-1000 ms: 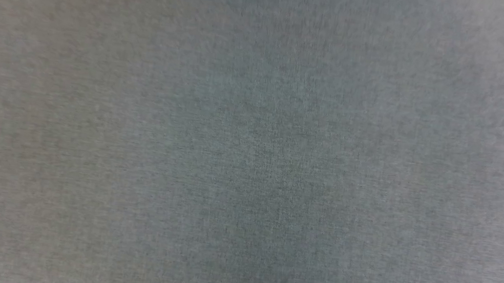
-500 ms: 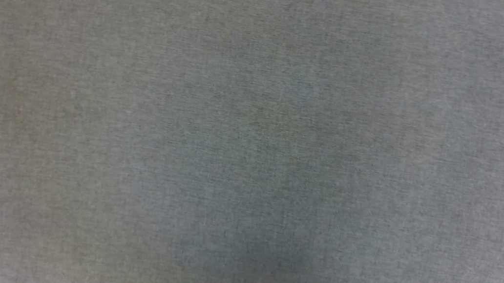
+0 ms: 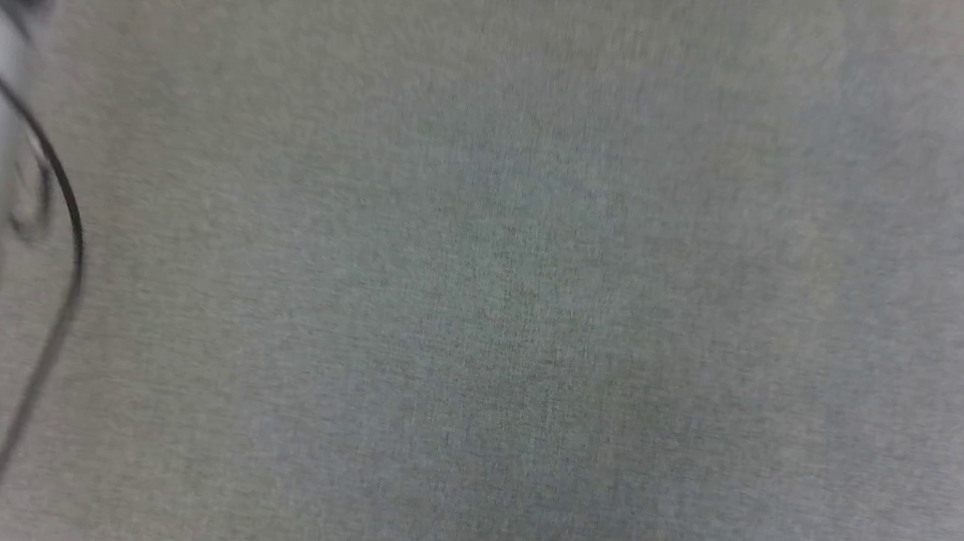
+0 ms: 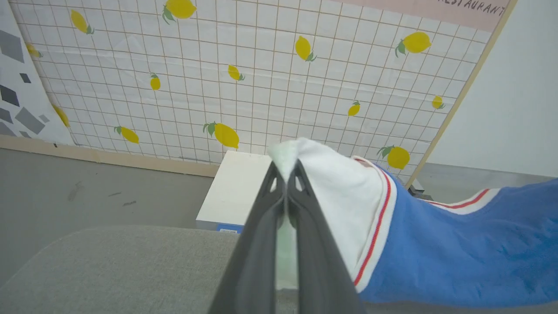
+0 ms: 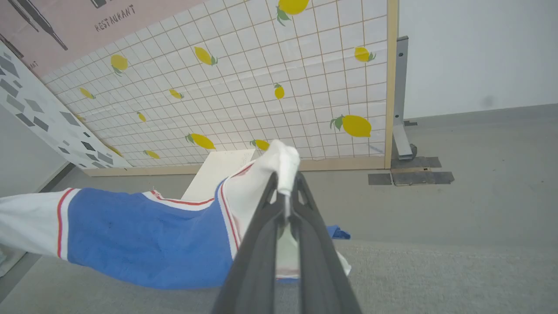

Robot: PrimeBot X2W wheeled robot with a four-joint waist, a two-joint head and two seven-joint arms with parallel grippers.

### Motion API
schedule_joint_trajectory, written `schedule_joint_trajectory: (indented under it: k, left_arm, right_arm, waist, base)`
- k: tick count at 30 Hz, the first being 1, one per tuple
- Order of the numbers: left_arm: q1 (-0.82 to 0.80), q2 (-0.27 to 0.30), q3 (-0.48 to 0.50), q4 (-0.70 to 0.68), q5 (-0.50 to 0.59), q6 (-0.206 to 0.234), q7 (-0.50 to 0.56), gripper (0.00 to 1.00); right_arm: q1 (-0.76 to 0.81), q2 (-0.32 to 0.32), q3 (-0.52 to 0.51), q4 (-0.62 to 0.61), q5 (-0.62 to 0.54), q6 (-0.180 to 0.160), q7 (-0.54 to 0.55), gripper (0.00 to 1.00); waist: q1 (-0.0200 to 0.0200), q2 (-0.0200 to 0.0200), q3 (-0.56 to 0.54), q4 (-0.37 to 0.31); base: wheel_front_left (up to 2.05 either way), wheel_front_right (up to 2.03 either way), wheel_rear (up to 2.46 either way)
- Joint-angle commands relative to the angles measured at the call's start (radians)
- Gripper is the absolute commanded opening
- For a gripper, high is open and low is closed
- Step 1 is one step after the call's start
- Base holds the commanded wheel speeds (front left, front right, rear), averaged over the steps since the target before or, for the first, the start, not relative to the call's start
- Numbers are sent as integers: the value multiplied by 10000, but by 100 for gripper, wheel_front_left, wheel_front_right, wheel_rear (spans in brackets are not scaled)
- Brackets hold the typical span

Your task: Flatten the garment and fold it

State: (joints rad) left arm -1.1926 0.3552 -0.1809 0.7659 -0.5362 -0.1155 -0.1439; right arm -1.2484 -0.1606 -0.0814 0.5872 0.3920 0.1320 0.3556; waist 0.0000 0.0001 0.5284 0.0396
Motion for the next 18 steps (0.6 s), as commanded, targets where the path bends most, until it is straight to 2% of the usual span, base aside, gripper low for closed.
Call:
schedule_joint_trajectory:
  k: [1,8,13,18]
  left_arm:
    - [603,-76,-45,48,-170,-81,-169,0]
    - [3812,-650,-277,-309,-1128,-139,-452,0]
    - [5816,-994,-442,-881,-1658,-145,-388,0]
    - [7710,-1192,-448,-1659,-2029,-30,-320,0]
  right_arm:
    - [676,-79,96,-196,404,-13,-135,0]
    - [4449,-388,811,-1232,1826,-13,-362,0]
    - [6601,-333,727,-1836,2455,-13,-459,0]
    - [8623,-307,394,-2510,2620,-13,-419,0]
  waist:
    - [0,-1,-1187,100]
    - [0,-1,-2833,195]
    - [0,-1,-3699,255]
    - [0,-1,-4299,312]
  base:
    - [0,0,0]
    - [0,0,0]
    - [0,0,0]
    - [0,0,0]
